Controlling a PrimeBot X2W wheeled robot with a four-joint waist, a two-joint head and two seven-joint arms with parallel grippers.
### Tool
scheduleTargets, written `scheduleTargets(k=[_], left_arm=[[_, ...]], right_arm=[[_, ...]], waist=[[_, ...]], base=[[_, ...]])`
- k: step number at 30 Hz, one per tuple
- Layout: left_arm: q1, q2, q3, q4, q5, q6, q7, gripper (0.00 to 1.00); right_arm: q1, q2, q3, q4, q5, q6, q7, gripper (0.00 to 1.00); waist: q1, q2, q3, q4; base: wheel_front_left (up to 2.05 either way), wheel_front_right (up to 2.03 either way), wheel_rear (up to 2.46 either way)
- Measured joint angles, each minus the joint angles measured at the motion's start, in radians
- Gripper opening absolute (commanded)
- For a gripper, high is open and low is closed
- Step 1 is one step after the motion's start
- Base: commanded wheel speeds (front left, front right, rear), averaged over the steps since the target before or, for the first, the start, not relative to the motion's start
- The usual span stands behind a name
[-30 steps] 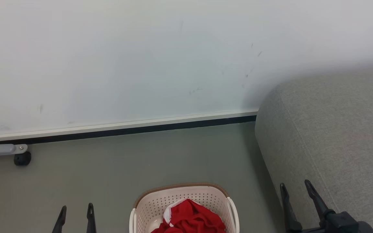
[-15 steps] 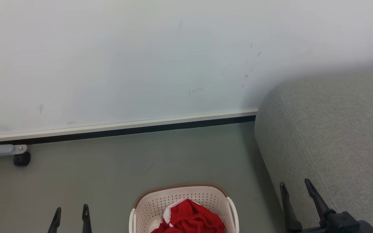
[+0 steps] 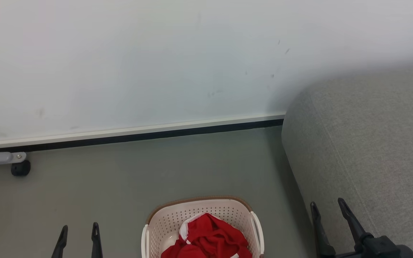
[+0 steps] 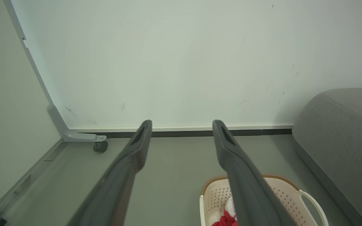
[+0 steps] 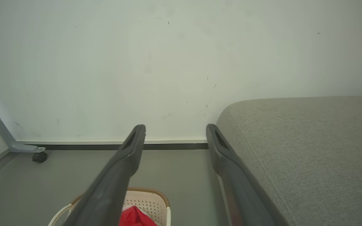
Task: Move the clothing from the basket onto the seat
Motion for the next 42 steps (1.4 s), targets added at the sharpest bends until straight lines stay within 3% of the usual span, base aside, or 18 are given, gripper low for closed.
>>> scheduleTargets(k=[7,16,42], left_arm=[[-0.009,0.001,-0.027,-0.021,0.013,-0.002,0.0,1.0],[-0.128,0.002,-0.108,-0.011,0.071,-0.04,0.017,1.0],[-0.514,-0.001,-0.329,0.262,0.257,-0.16,0.174,1.0]], right_arm=[[-0.007,0.002,0.004,-0.029,0.003,0.0,0.0,1.0],[-0.073,0.003,-0.006,-0.066,0.008,-0.009,0.0,1.0],[-0.333,0.014,-0.024,-0.15,0.008,-0.018,0.0,1.0]], waist=[[0.0,0.0,0.043,-0.003],[0.0001,0.0,0.151,-0.012],[0.0003,0.0002,0.526,-0.109]], base=[[0.0,0.0,0.0],[0.0,0.0,0.0],[0.0,0.0,0.0]])
